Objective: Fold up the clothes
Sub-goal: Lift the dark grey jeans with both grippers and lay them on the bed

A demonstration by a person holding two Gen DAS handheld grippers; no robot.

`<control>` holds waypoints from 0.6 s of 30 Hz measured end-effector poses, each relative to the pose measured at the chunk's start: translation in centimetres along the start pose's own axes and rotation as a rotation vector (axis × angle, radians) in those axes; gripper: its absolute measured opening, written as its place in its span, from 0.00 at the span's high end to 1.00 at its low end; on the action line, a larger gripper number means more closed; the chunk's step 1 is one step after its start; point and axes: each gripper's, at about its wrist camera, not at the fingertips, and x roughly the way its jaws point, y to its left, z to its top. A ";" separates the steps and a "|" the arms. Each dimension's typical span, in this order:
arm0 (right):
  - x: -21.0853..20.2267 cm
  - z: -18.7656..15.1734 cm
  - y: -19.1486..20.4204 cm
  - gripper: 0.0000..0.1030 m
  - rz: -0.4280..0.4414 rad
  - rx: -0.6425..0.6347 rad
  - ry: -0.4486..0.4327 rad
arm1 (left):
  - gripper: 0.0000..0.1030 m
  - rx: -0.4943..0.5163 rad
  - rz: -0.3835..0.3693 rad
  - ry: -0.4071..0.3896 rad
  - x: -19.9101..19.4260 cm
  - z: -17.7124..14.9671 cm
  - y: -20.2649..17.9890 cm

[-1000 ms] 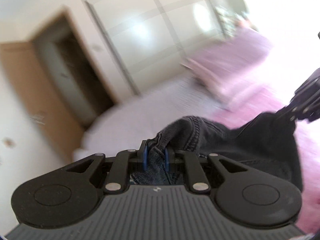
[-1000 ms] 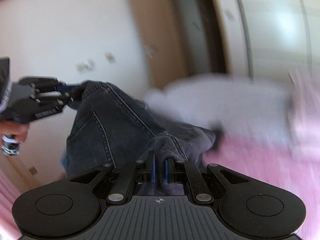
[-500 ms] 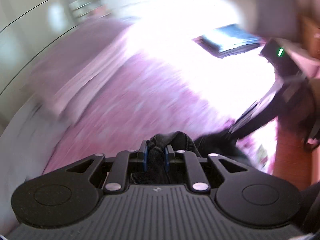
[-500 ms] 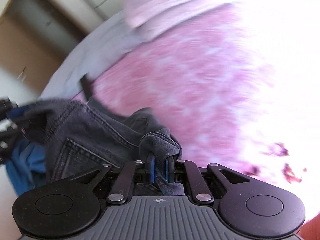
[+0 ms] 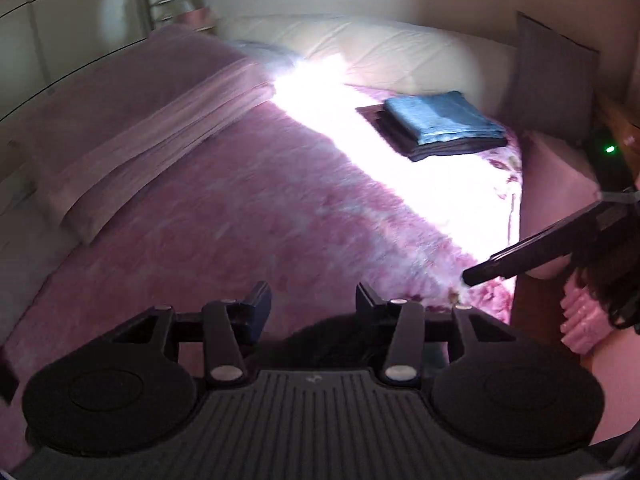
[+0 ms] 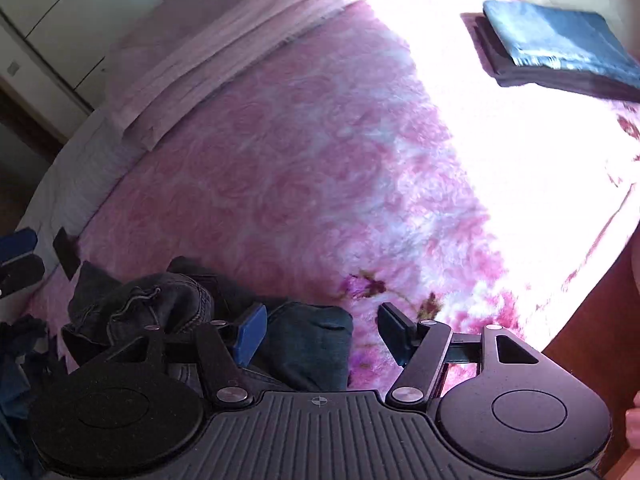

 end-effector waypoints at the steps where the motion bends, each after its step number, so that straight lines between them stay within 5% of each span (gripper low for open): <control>1: -0.1 0.0 0.8 0.37 0.006 -0.031 -0.004 | 0.57 -0.036 0.045 0.017 -1.0 -1.7 1.1; 4: -0.4 -0.1 3.2 0.37 0.022 -0.122 -0.016 | 0.49 -0.135 0.160 0.072 -4.2 -6.9 4.2; 9: 0.0 -3.8 8.7 0.37 0.057 -0.277 -0.023 | 0.43 -0.109 0.257 0.141 -6.5 -15.2 6.6; 13: 1.8 -9.9 13.0 0.20 0.024 -0.490 -0.024 | 0.39 -0.085 0.235 0.138 -4.8 -20.3 6.5; 18: 4.4 -16.6 15.8 0.19 -0.024 -0.864 0.022 | 0.38 -0.031 0.194 0.122 -1.7 -23.5 5.3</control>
